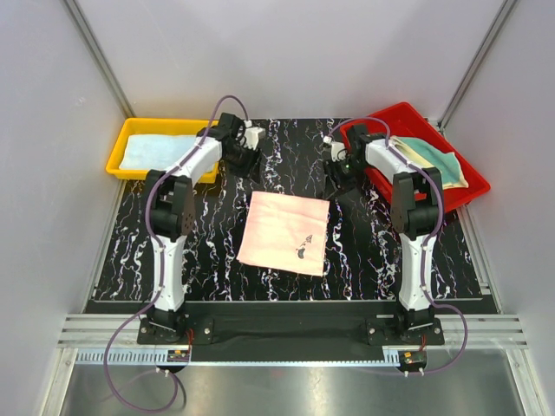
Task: Fold and stack the towels
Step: Fold the towel
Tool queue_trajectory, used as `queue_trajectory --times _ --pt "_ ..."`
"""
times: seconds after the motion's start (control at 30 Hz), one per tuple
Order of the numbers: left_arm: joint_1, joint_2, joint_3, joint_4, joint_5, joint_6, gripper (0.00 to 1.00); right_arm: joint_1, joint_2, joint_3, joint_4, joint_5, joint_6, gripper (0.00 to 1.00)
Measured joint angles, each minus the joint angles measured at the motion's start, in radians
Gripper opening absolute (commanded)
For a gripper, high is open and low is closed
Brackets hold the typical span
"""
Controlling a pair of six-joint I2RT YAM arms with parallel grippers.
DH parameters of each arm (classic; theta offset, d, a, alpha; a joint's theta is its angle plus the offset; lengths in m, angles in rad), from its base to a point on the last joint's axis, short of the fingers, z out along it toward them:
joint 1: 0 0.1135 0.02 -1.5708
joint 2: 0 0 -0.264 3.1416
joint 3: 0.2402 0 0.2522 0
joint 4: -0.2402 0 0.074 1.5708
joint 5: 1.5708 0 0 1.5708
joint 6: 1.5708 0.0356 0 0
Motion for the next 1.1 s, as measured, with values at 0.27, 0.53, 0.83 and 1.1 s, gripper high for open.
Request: queue_trajectory --times 0.27,0.53,0.83,1.1 --pt "0.002 0.138 0.072 -0.071 0.035 0.066 0.46 -0.001 0.016 0.018 -0.051 0.036 -0.1 0.49" --pt "0.005 0.146 0.083 -0.094 0.036 0.105 0.37 -0.001 0.106 0.1 -0.085 0.01 -0.154 0.49" --pt "0.005 0.159 0.096 -0.115 0.037 0.127 0.08 -0.001 0.128 0.124 -0.097 -0.033 -0.184 0.44" --pt "0.005 0.159 0.101 -0.12 0.037 0.127 0.06 0.0 0.142 0.141 -0.102 -0.057 -0.194 0.41"
